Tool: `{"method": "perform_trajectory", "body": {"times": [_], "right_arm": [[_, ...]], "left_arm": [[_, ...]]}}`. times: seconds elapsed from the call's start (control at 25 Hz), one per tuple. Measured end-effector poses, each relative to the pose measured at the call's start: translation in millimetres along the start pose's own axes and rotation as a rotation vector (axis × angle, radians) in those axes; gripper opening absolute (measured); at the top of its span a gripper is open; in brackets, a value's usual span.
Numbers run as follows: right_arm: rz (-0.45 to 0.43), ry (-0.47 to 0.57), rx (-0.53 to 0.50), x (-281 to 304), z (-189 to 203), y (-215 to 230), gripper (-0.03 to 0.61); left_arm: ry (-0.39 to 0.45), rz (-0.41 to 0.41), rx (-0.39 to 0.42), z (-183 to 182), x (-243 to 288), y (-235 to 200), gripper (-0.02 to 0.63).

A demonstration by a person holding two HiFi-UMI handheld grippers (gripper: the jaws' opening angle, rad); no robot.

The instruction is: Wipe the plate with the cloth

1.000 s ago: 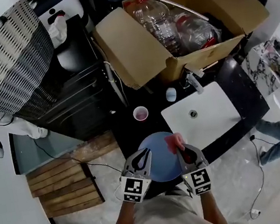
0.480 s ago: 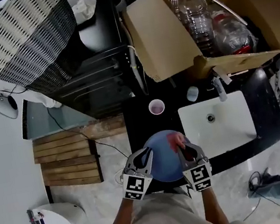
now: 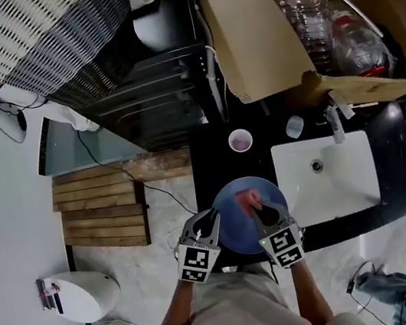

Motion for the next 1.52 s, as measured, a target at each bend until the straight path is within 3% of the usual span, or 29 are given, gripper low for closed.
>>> {"method": "perform_trajectory", "body": {"times": [0.68,1.28,1.36,1.52], "right_arm": [[-0.001,-0.106,-0.044,36,21,-66,0.025],[-0.017,-0.178,-0.047,60,42,-97,0.025],[-0.022,-0.195,-0.046,61,47,-100,0.025],[-0.031,-0.206,-0.051,65,50,-105,0.025]], "left_arm": [[-0.098,0.074,-0.048,68,2,-27,0.028],[-0.117,0.122,-0.078,86,10,-35,0.029],[-0.118,0.123,-0.084,88,10,-35,0.069],[-0.129,0.122,-0.088,92,11,-38,0.077]]}}
Point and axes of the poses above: the fingertips, and each gripper's own axes: x forward along the fingers, y to its right, z out of its underside, the point moved 3 cm from there along -x, backward along the fingers, and after that the axes turned 14 degrees about z, right-handed, at the moved point
